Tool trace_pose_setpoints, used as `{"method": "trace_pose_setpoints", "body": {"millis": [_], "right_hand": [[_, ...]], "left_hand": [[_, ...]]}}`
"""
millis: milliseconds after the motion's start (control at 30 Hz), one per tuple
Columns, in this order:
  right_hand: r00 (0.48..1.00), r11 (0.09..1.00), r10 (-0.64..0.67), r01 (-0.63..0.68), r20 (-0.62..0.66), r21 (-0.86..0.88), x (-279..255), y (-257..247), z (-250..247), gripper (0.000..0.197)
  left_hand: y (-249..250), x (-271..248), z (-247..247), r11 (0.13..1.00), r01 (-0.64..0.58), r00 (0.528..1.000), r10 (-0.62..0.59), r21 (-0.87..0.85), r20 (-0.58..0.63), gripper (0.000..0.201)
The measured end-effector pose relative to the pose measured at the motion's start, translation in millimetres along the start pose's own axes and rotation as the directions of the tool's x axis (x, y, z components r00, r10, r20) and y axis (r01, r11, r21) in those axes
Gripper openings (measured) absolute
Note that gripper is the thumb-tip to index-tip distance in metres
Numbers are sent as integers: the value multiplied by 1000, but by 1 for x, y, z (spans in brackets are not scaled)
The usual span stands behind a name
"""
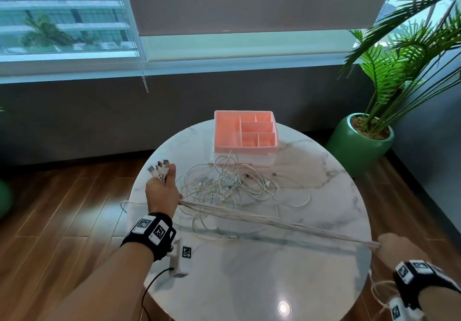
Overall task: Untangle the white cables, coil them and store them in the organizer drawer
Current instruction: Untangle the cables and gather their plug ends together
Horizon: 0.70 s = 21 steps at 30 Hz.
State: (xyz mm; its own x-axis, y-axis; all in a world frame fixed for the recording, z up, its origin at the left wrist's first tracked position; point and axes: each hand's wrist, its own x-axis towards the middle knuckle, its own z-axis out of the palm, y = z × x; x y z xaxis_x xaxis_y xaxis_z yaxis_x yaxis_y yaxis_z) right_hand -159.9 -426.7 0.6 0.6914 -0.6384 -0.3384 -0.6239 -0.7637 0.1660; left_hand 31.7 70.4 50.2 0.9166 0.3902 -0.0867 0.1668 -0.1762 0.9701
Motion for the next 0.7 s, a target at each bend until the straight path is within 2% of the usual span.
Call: {"method": "trace_pose_setpoints", "body": {"millis": [133,200,333,433,500,600,700], "right_hand": [[988,994,-22,6,150,111,6,-2,28,40],[985,985,-68,42,161,165,13,-11,27,40],[957,988,-155,150,245,38,25,-41,-4,31],[914,967,-239,253,327,1,40,-71,-27,39],[894,944,-324,326,311,46,49,-95,-40,46],[856,878,-476,449,201,167,53,-137,-69,52],[846,835,-529,506,64,215,57,-173,-93,42]], "left_hand": [[3,-2,2,998,-64,998,64,9,17,22],[7,-4,8,996,-89,995,87,26,56,25],[20,-4,23,988,-147,985,142,41,98,28],[28,-2,37,986,-159,981,152,49,119,35],[32,-2,46,987,-155,978,146,46,147,39],[36,-4,57,986,-157,969,143,54,201,40],[35,-3,64,980,-175,962,151,90,227,42]]}}
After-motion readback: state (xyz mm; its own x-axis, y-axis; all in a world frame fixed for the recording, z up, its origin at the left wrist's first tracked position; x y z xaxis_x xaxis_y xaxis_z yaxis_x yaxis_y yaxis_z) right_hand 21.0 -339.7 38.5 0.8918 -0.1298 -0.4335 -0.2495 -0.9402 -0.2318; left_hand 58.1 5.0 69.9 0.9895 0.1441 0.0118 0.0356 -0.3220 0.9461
